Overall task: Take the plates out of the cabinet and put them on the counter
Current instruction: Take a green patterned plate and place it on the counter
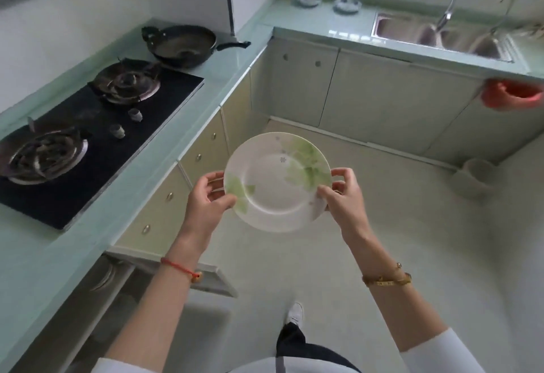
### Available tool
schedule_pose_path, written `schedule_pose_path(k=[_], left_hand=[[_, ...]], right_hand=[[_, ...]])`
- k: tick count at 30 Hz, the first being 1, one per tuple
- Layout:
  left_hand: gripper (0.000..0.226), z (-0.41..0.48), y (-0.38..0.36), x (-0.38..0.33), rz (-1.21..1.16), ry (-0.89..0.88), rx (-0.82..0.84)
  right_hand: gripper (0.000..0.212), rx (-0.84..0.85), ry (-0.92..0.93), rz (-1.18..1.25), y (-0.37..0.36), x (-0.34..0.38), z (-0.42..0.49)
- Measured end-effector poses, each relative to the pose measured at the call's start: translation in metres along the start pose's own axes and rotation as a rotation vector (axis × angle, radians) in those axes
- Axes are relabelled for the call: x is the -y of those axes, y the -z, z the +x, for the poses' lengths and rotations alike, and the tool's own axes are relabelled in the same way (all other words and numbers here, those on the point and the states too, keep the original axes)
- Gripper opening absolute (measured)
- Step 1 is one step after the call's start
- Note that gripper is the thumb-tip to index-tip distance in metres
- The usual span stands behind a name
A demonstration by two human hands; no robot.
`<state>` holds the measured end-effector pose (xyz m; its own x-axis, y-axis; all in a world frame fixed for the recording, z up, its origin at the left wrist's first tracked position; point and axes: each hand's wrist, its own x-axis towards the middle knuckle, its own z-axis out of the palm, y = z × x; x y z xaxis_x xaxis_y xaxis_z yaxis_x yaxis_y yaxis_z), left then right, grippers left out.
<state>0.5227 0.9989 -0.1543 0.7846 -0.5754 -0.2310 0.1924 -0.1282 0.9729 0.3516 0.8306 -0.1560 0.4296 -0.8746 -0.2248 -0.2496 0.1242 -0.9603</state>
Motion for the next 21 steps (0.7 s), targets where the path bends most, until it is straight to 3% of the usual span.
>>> schedule_pose_path(k=[12, 21], left_hand=[[0.047, 0.129, -0.138, -0.03, -0.015, -0.029, 0.058], [0.045, 0.3, -0.228, -0.057, 0.005, -0.048, 0.114]], right_hand=[[0.025, -0.032, -0.061, 0.054, 0.074, 0.037, 0.157], [0.025, -0.074, -0.065, 0.05, 0.083, 0.062, 0.333]])
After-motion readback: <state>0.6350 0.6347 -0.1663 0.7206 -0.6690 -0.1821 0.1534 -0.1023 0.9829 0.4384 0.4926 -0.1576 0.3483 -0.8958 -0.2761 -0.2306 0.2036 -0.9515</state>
